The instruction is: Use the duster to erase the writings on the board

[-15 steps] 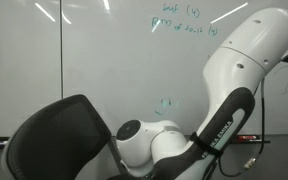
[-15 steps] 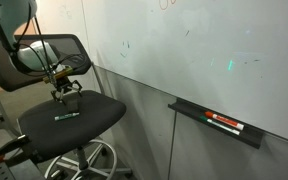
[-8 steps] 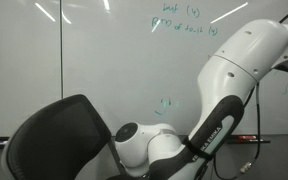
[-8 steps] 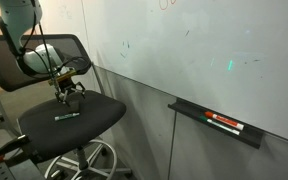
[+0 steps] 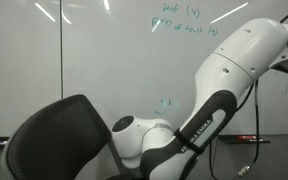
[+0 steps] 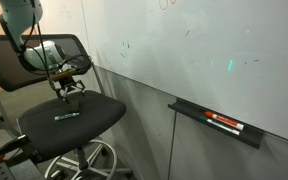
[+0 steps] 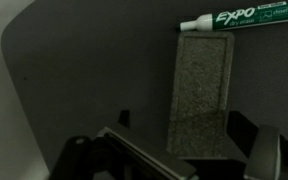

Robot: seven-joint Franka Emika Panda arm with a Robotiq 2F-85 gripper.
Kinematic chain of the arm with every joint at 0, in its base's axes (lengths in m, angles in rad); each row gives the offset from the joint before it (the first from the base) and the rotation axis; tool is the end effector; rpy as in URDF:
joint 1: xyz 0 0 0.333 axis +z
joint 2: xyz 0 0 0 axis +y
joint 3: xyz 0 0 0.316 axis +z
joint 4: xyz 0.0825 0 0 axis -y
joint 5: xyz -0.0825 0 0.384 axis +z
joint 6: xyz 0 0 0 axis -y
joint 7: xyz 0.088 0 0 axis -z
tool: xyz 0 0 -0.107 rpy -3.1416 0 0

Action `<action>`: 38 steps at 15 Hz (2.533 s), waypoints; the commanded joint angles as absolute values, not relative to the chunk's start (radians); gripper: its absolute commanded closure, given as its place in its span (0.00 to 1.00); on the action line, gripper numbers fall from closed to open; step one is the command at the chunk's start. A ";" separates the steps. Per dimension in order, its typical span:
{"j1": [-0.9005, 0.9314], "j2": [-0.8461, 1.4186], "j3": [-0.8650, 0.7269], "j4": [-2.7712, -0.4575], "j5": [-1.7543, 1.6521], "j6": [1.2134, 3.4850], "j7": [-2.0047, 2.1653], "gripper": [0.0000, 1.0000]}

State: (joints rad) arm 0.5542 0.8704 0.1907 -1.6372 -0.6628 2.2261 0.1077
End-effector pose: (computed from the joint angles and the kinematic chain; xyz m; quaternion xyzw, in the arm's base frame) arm 0.4974 0.4203 0.0954 0.8450 0.4980 -0.0415 0.1904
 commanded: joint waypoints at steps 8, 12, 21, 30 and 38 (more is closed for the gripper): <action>0.560 0.868 0.175 -1.610 -0.519 2.161 0.118 0.00; 0.556 0.875 0.171 -1.610 -0.449 2.155 0.123 0.00; 0.552 0.909 0.164 -1.619 -0.397 2.158 0.115 0.00; 0.545 0.911 0.158 -1.621 -0.399 2.152 0.110 0.68; 0.543 0.815 0.153 -1.665 -0.417 2.180 0.125 0.69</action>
